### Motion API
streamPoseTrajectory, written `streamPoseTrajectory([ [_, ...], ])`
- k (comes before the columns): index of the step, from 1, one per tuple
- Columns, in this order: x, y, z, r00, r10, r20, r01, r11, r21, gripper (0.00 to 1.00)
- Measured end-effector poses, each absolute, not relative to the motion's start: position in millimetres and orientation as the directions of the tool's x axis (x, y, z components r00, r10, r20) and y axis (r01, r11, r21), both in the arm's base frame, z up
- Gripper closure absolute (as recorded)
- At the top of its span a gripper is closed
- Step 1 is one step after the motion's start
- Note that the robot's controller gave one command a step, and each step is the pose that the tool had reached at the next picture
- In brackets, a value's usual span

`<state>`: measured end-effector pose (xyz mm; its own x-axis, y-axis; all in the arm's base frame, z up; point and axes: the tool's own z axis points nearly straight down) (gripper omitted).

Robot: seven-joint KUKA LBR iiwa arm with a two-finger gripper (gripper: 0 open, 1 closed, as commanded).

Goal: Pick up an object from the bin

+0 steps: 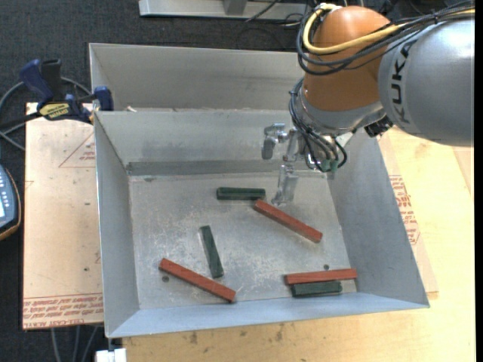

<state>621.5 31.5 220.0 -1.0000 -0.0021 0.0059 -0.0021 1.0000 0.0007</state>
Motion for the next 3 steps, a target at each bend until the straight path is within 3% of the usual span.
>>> streamPoseTrajectory([
  [1, 617.7, -12, 66, -0.998, -0.059, 0.001, -0.059, 0.998, 0.001, 0.0],
  [2, 619.0, -11, 71, -0.998, -0.061, 0.0, -0.061, 0.998, 0.0, 1.0],
  [3, 633.7, -18, 198, -0.997, -0.074, -0.013, -0.074, 0.997, -0.001, 1.0],
])
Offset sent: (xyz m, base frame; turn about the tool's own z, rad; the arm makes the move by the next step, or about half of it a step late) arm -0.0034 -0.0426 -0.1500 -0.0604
